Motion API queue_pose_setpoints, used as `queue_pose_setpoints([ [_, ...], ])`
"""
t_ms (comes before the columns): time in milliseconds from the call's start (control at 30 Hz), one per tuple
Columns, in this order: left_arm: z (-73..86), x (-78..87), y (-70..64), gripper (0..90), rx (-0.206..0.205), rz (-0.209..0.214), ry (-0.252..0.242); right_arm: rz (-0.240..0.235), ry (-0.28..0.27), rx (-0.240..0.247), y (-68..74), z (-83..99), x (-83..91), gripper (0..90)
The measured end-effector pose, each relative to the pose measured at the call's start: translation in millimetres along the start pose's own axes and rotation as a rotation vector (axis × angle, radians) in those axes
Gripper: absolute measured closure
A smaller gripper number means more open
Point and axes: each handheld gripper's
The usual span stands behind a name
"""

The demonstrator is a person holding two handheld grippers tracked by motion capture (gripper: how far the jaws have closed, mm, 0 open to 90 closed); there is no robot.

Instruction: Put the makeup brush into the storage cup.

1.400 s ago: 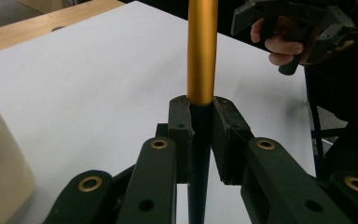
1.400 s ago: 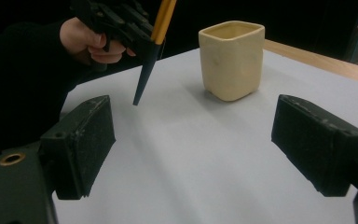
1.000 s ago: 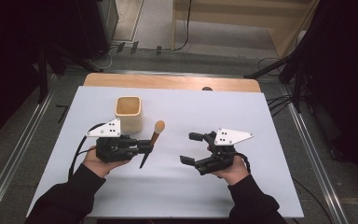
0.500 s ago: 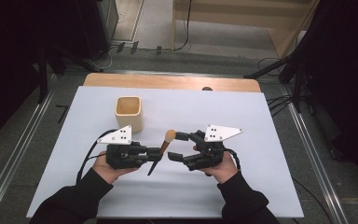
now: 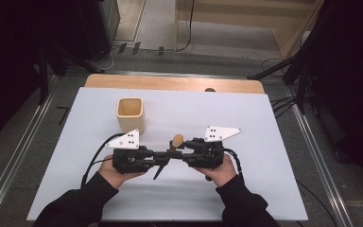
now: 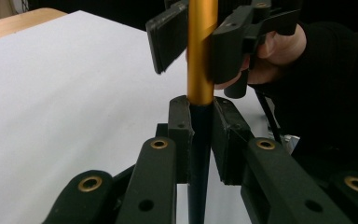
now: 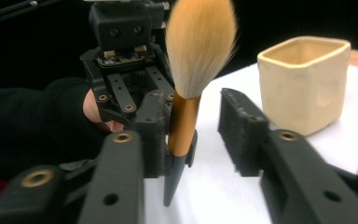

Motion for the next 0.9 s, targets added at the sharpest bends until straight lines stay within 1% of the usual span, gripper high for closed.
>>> queue_pose_setpoints([
  [33,0.0,-0.7,-0.5,79.3,-0.002,-0.01,0.008,-0.009,-0.001,0.002,0.0,0.1,-1.5,69.9],
  [67,0.0,-0.7,-0.5,79.3,-0.002,-0.01,0.008,-0.009,-0.001,0.002,0.0,0.1,-1.5,69.9],
  [100,0.3,-0.7,-0.1,79.3,0.002,-0.01,0.006,-0.015,0.007,-0.008,0.2,-0.1,-1.7,73.2],
  [167,0.7,-0.5,0.4,79.3,0.002,-0.009,0.005,-0.023,0.008,-0.005,0.8,-0.2,-1.9,76.8],
  [200,0.9,-0.6,0.1,79.3,-0.003,-0.012,0.006,-0.025,0.01,-0.01,1.0,-0.6,-2.2,77.4],
  [233,1.0,-0.6,0.2,79.1,-0.003,-0.007,0.005,-0.039,0.019,-0.026,0.7,-1.3,-1.9,78.1],
  [333,0.9,-0.6,0.9,77.2,-0.001,-0.001,0.016,-0.044,0.029,-0.027,0.3,-2.4,-1.8,78.4],
  [367,1.1,-0.2,0.2,73.1,-0.024,-0.022,0.032,-0.04,0.039,-0.015,1.5,-3.0,-2.3,78.5],
  [433,1.6,-0.3,0.3,62.7,-0.028,-0.017,0.036,-0.042,0.047,-0.013,2.3,-3.9,-2.6,78.5],
  [467,1.9,-1.1,1.4,62.7,-0.026,0.0,0.044,-0.042,0.047,-0.013,2.3,-3.9,-2.6,78.5],
  [533,2.8,-3.3,2.5,52.2,-0.024,0.02,0.069,-0.035,0.063,0.003,3.4,-5.2,-2.2,78.5],
  [567,3.5,-5.0,2.9,40.7,-0.026,0.037,0.071,-0.033,0.074,0.016,4.4,-6.5,-1.3,78.6],
  [600,3.9,-6.7,3.1,40.7,-0.024,0.053,0.082,-0.033,0.074,0.016,4.4,-6.5,-1.3,78.6],
  [633,4.7,-10.0,2.6,34.2,-0.02,0.072,0.095,-0.027,0.095,0.035,5.9,-8.3,-1.4,78.5],
  [667,4.7,-10.0,2.6,33.3,-0.02,0.072,0.095,-0.027,0.095,0.035,5.9,-8.3,-1.4,78.5],
  [700,6.0,-13.5,2.4,33.2,-0.019,0.086,0.096,-0.029,0.122,0.061,8.0,-9.5,-1.7,78.5],
  [733,6.0,-13.5,2.4,33.4,-0.019,0.086,0.096,-0.029,0.122,0.061,8.0,-9.5,-1.7,78.5],
  [767,7.0,-15.9,2.8,34.0,-0.022,0.093,0.097,-0.031,0.145,0.084,9.4,-10.5,-2.5,78.5],
  [800,7.0,-15.9,2.8,35.2,-0.022,0.093,0.097,-0.031,0.145,0.084,9.4,-10.5,-2.5,78.5],
  [833,7.7,-16.8,3.4,36.8,-0.024,0.103,0.081,-0.035,0.166,0.095,10.5,-11.3,-2.7,78.5],
  [867,7.7,-16.8,3.4,39.2,-0.024,0.103,0.081,-0.035,0.166,0.095,10.5,-11.3,-2.7,78.5],
  [900,7.6,-16.2,3.8,42.2,-0.027,0.112,0.07,-0.037,0.183,0.108,10.9,-12.0,-2.4,78.5],
])
Point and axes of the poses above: each handheld gripper's, and its own axes: x roughly backward along the jaws, z roughly out of its underside, y roughly to its left, and after that the axes turned 10 degrees about y, right-handed
